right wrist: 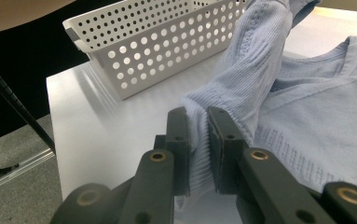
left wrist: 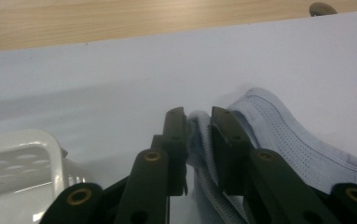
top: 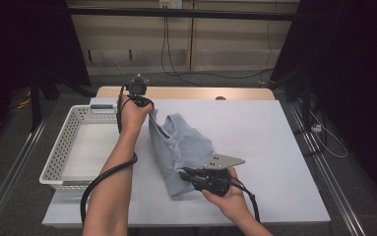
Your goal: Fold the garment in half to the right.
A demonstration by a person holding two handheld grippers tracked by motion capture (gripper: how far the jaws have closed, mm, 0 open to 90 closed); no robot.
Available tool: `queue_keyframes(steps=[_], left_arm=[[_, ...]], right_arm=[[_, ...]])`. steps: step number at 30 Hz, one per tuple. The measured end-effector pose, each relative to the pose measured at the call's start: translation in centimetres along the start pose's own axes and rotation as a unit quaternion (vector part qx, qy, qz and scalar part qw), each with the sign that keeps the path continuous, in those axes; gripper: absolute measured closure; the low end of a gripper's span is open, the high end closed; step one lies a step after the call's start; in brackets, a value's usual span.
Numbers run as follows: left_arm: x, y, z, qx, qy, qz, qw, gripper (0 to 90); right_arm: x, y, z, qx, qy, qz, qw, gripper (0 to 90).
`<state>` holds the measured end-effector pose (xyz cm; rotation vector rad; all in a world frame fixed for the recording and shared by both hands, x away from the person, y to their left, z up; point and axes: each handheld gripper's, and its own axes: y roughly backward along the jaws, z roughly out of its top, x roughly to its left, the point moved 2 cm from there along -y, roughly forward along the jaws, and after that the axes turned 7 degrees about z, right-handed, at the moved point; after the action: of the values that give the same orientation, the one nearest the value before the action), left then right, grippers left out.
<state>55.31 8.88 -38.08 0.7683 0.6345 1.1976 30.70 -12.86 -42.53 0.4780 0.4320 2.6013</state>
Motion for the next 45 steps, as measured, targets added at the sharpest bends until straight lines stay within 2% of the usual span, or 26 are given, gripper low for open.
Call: queue_keyframes(steps=[15,23,27,34,45], left_arm=[[-1.1,-0.2,0.5,-0.006,-0.007,-0.001,1.0,75.3],[-1.0,-0.2,0.4,-0.005,-0.008,-0.002,1.0,75.7],[-0.9,-0.2,0.4,-0.008,-0.001,-0.004,1.0,75.9],[-1.1,-0.1,0.5,-0.008,-0.006,-0.004,0.9999,76.2],[-1.5,-0.3,0.7,-0.009,-0.008,-0.008,0.9999,74.8]], right_arm=[[-0.3,1.0,-0.2,0.0,-0.002,-0.011,0.9999,80.2],[-0.5,1.1,-0.4,0.002,-0.004,-0.015,0.9999,80.2],[-0.4,1.0,-0.5,0.005,-0.003,-0.015,0.9999,80.2],[-0.5,1.3,-0.5,0.005,-0.003,-0.019,0.9998,80.2],[-0.7,2.2,-0.4,0.011,0.008,-0.037,0.9992,80.3]])
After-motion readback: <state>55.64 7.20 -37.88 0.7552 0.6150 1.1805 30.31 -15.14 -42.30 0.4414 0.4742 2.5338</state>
